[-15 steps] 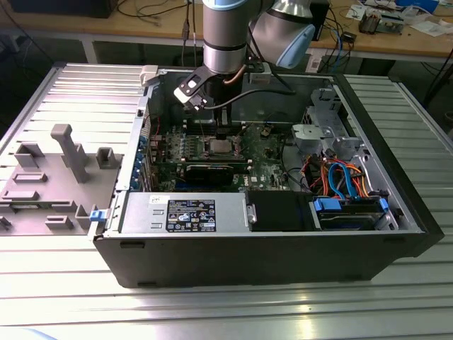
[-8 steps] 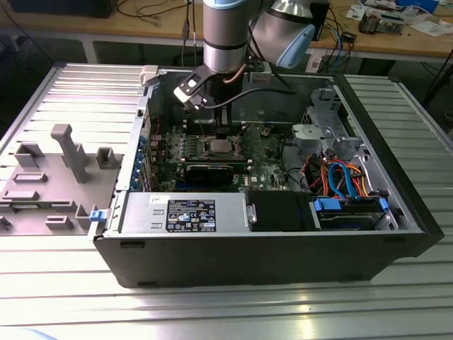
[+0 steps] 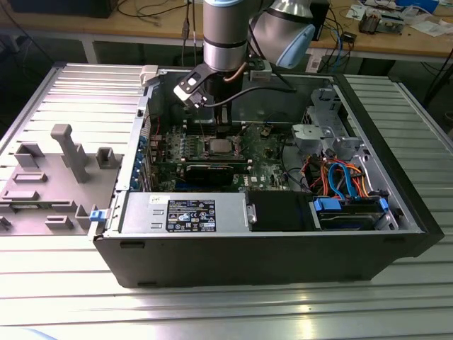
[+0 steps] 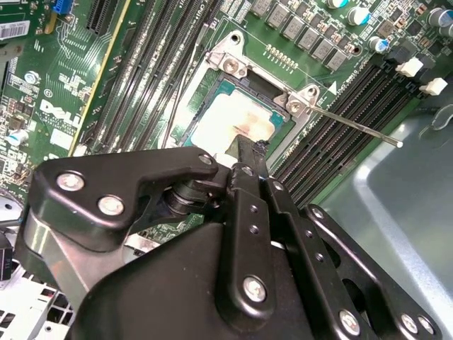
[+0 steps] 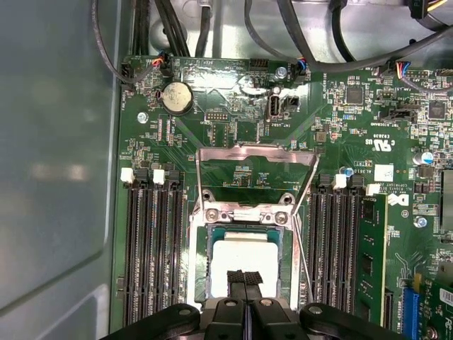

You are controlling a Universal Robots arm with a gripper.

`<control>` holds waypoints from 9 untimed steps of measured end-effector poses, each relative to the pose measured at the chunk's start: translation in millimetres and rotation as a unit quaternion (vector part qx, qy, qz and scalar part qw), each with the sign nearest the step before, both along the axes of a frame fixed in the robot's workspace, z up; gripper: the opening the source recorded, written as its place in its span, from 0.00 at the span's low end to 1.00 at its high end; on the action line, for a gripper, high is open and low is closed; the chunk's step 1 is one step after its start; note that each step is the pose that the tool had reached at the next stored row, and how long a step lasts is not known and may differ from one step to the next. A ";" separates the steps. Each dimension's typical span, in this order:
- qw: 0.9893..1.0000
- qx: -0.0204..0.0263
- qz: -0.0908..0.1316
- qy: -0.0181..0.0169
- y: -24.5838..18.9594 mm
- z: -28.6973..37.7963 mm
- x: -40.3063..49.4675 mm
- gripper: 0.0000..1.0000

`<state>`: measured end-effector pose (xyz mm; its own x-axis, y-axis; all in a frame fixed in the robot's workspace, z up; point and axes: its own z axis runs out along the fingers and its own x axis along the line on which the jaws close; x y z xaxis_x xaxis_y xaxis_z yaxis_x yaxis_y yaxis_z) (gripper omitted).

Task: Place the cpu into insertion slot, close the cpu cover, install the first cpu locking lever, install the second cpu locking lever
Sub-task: 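Close the cpu cover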

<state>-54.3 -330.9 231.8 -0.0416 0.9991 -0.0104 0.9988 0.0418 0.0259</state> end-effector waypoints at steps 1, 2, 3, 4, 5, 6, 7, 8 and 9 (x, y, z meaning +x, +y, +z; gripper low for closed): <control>1.000 0.000 0.000 0.000 0.0 0.0 0.0 0.11; 1.000 0.000 0.000 0.000 0.0 0.1 0.0 0.11; 1.000 0.000 0.000 0.000 0.0 0.1 0.0 0.11; 1.000 0.000 0.000 0.000 0.0 0.1 0.0 0.11; 1.000 0.000 0.000 0.000 0.0 0.1 0.0 0.11; 1.000 0.000 0.000 0.000 0.0 0.1 0.0 0.11; 1.000 0.000 0.000 0.000 0.0 0.2 0.0 0.11; 1.000 0.000 0.000 0.000 0.0 0.2 0.0 0.11; 1.000 0.000 0.000 0.000 -0.1 0.6 -0.1 0.11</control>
<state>-54.3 -331.0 232.4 -0.0416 0.9991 -0.0108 0.9988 0.0418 0.0257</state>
